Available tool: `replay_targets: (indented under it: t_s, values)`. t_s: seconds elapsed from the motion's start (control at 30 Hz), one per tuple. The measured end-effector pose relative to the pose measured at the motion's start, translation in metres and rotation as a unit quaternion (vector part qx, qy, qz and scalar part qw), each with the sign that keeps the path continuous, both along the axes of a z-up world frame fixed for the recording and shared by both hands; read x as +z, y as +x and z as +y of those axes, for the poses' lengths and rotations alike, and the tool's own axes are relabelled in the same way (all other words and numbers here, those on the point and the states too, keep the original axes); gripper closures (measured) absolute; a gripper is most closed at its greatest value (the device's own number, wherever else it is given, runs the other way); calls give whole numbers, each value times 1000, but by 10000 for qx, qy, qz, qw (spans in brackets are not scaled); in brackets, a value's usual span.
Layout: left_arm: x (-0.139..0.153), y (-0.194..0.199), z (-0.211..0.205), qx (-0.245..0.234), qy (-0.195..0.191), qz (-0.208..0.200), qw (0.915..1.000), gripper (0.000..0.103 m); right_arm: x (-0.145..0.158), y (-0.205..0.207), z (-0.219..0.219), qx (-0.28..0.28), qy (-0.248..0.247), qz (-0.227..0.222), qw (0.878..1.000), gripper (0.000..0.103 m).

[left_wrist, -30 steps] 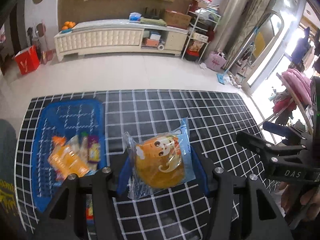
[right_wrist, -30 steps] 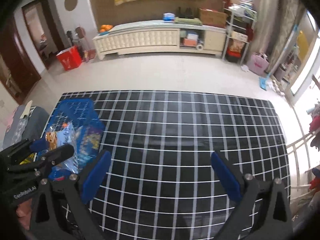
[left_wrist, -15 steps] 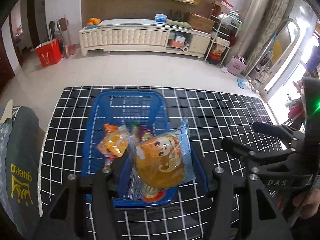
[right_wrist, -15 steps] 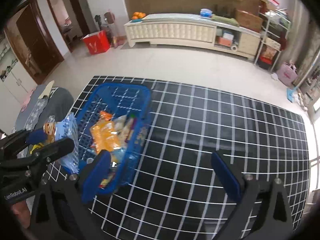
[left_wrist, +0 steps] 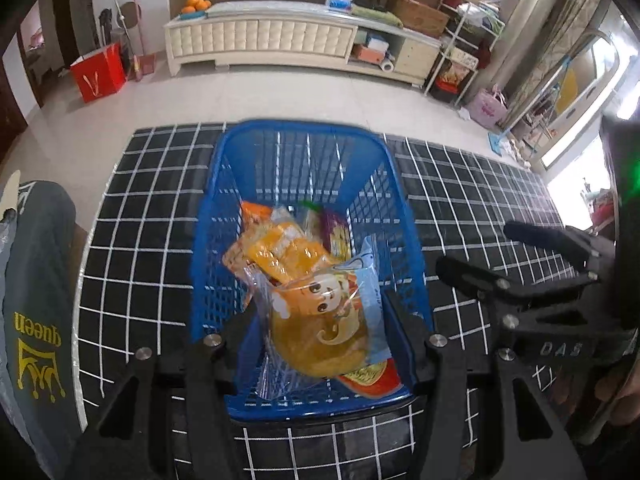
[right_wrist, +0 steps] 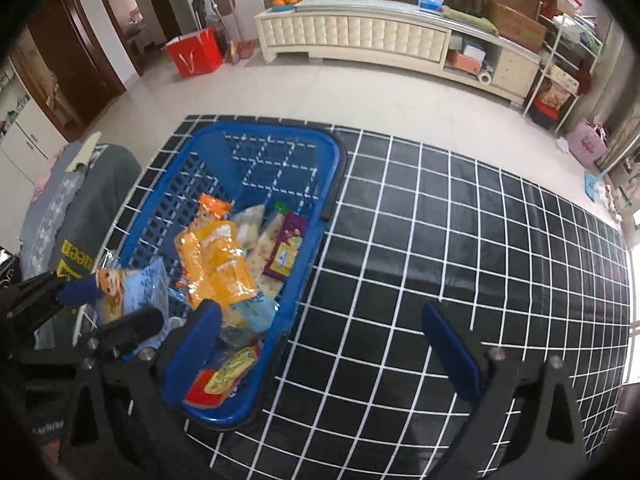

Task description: Organize snacks

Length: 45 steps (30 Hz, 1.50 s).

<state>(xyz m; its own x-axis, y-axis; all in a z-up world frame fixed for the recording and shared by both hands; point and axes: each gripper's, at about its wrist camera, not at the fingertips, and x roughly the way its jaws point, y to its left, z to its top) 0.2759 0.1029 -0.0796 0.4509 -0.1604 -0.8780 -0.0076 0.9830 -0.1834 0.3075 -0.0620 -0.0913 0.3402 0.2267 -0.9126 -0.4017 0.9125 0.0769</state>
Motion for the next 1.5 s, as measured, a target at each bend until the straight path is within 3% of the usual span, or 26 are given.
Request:
replay_targets:
  t_s: [0.47, 0.77, 1.0, 1.2, 1.5]
  values:
    - [-29, 1, -1, -93, -292, 257, 9992, 49, -18, -3, -2, -84, -213, 145, 9996, 2]
    - [-29, -1, -1, -191, -196, 206, 9994, 46, -19, -13, -2, -110, -208, 141, 9996, 2]
    - [4, -29, -1, -187, -60, -327, 9993, 46, 12, -38, -9, -185, 20, -194, 9996, 2]
    - [40, -67, -6, -45, 140, -977, 9951, 46, 54, -78, -23, -226, 261, -750, 9966, 2]
    - [87, -147, -32, -132, 362, -2230, 9741, 46, 106, -155, -47, -386, 426, -1797, 9820, 2]
